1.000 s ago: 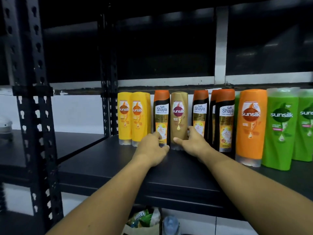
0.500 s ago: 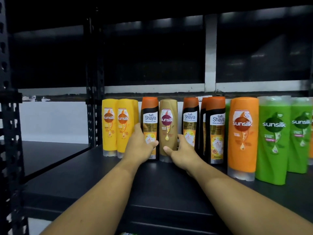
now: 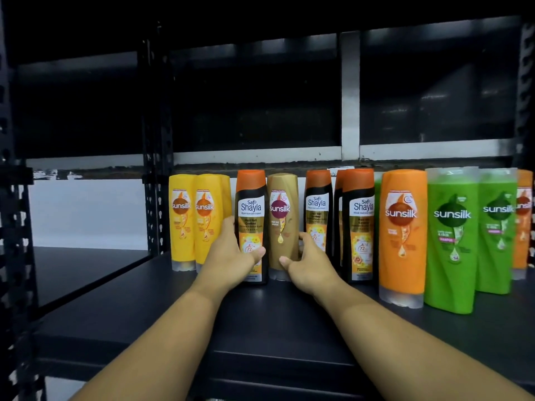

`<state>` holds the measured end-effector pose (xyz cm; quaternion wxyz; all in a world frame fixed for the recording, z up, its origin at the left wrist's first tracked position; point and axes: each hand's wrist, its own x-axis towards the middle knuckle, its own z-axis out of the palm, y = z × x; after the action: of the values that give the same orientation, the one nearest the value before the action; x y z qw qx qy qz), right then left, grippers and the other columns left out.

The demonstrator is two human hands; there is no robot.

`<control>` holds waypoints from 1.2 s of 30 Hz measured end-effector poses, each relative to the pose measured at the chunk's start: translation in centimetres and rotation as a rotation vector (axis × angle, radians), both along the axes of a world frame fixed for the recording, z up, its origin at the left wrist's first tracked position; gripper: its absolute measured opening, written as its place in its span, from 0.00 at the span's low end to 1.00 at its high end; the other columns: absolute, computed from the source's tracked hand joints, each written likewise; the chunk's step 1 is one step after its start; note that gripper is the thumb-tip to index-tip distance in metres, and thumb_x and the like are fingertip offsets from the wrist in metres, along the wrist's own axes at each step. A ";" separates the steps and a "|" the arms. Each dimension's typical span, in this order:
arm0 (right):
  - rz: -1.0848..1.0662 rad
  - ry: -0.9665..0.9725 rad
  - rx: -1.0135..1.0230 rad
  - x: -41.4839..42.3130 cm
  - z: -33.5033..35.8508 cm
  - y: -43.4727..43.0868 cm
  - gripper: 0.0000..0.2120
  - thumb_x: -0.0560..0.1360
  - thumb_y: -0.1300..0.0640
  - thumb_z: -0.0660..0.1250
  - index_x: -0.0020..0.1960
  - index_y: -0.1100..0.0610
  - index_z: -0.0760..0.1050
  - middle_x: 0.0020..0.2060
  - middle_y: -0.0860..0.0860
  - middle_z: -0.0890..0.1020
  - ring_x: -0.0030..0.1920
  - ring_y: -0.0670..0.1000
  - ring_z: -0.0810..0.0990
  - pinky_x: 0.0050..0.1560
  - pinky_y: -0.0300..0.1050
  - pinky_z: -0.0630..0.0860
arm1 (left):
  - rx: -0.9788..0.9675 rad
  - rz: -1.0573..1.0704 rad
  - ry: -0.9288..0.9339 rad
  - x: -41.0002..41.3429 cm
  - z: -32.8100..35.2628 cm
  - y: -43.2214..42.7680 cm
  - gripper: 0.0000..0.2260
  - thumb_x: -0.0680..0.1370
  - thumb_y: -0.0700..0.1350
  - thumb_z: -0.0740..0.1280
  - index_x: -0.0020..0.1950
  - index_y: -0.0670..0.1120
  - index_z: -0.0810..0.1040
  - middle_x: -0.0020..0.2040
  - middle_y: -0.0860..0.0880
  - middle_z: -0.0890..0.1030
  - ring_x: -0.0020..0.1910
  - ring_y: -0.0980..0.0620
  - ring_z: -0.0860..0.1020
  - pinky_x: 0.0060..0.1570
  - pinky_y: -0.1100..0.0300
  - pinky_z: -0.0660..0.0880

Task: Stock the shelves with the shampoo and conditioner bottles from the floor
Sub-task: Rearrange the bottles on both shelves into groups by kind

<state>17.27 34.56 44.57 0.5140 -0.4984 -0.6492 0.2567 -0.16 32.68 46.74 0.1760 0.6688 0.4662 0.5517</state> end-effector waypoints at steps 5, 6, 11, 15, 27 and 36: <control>-0.044 -0.051 0.025 0.4 0.2 -1.1 0.24 0.76 0.62 0.71 0.65 0.47 0.65 0.50 0.42 0.77 0.48 0.41 0.77 0.39 0.26 0.69 | 0.012 -0.030 -0.031 -0.3 0.1 -0.9 0.34 0.73 0.43 0.79 0.68 0.62 0.62 0.53 0.64 0.77 0.50 0.65 0.79 0.45 0.69 0.72; -0.068 -0.029 0.050 0.4 0.4 -1.2 0.23 0.76 0.61 0.71 0.64 0.47 0.65 0.49 0.43 0.75 0.48 0.42 0.77 0.40 0.27 0.69 | 0.018 -0.047 -0.025 -0.3 0.1 -1.0 0.33 0.71 0.44 0.80 0.66 0.63 0.63 0.53 0.63 0.78 0.50 0.64 0.80 0.46 0.68 0.74; -0.066 0.265 0.192 -0.4 2.0 -2.9 0.11 0.78 0.46 0.69 0.57 0.47 0.73 0.48 0.49 0.79 0.51 0.49 0.81 0.53 0.44 0.77 | 0.006 -0.249 -0.011 -0.2 0.1 -1.3 0.22 0.75 0.44 0.77 0.64 0.60 0.75 0.47 0.55 0.83 0.44 0.59 0.84 0.43 0.63 0.79; 0.096 0.237 0.201 -0.4 1.8 -4.3 0.15 0.74 0.43 0.74 0.57 0.42 0.74 0.50 0.40 0.83 0.54 0.39 0.82 0.58 0.43 0.77 | -0.107 -0.406 -0.086 -0.1 -0.1 -1.2 0.13 0.82 0.39 0.67 0.65 0.50 0.81 0.52 0.46 0.86 0.52 0.51 0.85 0.49 0.54 0.83; -0.266 0.040 0.296 2.6 1.3 -5.3 0.36 0.75 0.53 0.76 0.76 0.52 0.61 0.62 0.46 0.78 0.63 0.49 0.77 0.64 0.48 0.75 | -0.020 -0.148 0.204 -0.8 -0.9 0.4 0.07 0.82 0.44 0.69 0.45 0.51 0.84 0.39 0.45 0.84 0.42 0.41 0.83 0.46 0.44 0.83; -0.665 -0.270 0.407 2.4 1.4 -6.5 0.47 0.70 0.53 0.79 0.80 0.51 0.55 0.66 0.53 0.67 0.67 0.56 0.69 0.67 0.54 0.72 | -0.028 -0.122 0.252 -0.9 -1.2 0.3 0.07 0.81 0.44 0.69 0.45 0.50 0.83 0.38 0.45 0.84 0.40 0.47 0.84 0.44 0.48 0.82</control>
<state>19.65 28.10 46.01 0.5674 -0.5983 -0.5518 -0.1248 -1.10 32.93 45.57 0.1587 0.7574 0.4505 0.4451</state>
